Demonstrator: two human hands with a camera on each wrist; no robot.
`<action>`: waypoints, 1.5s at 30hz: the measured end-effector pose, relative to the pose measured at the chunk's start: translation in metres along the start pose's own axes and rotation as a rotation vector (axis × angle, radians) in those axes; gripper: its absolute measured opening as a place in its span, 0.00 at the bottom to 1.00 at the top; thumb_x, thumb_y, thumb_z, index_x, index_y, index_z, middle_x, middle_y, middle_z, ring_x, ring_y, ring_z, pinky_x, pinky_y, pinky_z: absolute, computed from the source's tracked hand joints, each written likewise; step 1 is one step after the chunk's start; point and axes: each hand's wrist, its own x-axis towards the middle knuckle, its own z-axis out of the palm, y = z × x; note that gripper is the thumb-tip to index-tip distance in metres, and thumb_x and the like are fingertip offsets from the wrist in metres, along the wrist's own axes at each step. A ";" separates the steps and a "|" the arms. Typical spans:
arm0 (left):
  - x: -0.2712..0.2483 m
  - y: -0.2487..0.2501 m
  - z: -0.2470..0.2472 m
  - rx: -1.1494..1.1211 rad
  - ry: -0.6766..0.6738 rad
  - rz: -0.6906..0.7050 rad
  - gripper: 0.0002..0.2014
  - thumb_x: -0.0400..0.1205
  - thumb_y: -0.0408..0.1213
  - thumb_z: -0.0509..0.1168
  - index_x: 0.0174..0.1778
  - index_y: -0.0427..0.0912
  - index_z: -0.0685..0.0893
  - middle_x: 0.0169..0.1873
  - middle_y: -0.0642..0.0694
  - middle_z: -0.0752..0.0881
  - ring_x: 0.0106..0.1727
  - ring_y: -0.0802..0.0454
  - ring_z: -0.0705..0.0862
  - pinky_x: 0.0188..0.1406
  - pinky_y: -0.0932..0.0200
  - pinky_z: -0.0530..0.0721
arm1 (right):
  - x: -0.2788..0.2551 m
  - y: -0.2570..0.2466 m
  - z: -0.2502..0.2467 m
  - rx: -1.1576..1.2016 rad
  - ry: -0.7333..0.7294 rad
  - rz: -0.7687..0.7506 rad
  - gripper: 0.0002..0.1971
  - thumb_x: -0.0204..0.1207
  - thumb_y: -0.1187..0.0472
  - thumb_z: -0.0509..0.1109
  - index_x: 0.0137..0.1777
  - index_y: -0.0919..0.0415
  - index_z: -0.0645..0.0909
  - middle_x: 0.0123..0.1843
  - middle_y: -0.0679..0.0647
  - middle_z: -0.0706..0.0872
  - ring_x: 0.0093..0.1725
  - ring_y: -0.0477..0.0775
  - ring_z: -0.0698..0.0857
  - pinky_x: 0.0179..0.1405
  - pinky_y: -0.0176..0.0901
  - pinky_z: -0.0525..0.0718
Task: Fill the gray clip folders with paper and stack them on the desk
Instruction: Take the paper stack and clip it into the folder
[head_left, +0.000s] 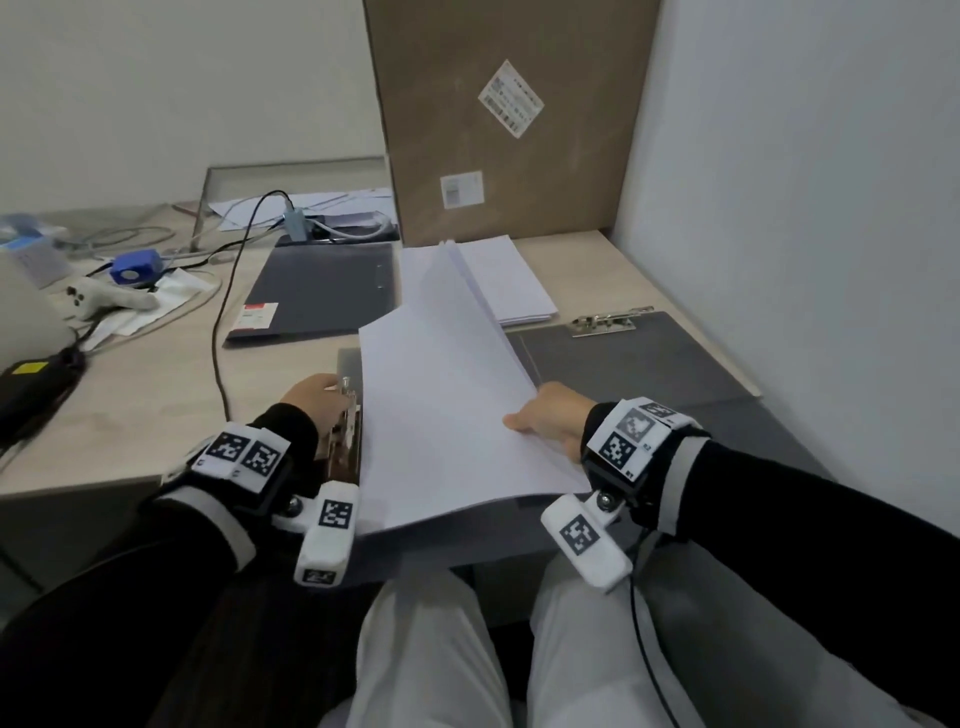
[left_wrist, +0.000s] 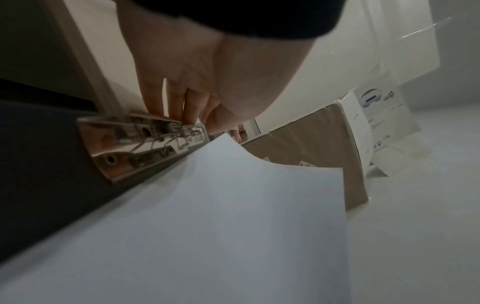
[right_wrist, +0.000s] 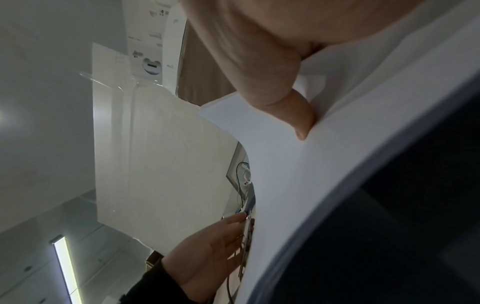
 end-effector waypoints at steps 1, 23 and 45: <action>0.000 -0.001 0.001 0.003 -0.012 0.002 0.17 0.82 0.28 0.58 0.66 0.31 0.80 0.64 0.34 0.84 0.57 0.41 0.82 0.57 0.55 0.76 | -0.001 0.003 0.003 0.002 0.000 0.008 0.21 0.77 0.62 0.69 0.67 0.72 0.77 0.68 0.69 0.80 0.69 0.67 0.79 0.66 0.54 0.78; 0.000 -0.019 -0.009 -0.040 -0.170 -0.010 0.29 0.77 0.29 0.61 0.77 0.47 0.71 0.72 0.41 0.78 0.71 0.38 0.77 0.78 0.44 0.70 | -0.030 0.002 0.018 -0.056 -0.071 0.069 0.28 0.80 0.58 0.68 0.75 0.72 0.66 0.74 0.64 0.74 0.73 0.66 0.74 0.70 0.51 0.74; -0.013 -0.004 -0.005 0.328 -0.172 0.033 0.31 0.82 0.35 0.63 0.82 0.50 0.62 0.80 0.41 0.66 0.79 0.40 0.68 0.77 0.54 0.64 | -0.037 -0.002 0.023 -0.164 -0.023 0.015 0.23 0.82 0.62 0.62 0.72 0.77 0.68 0.74 0.68 0.75 0.73 0.66 0.76 0.72 0.52 0.74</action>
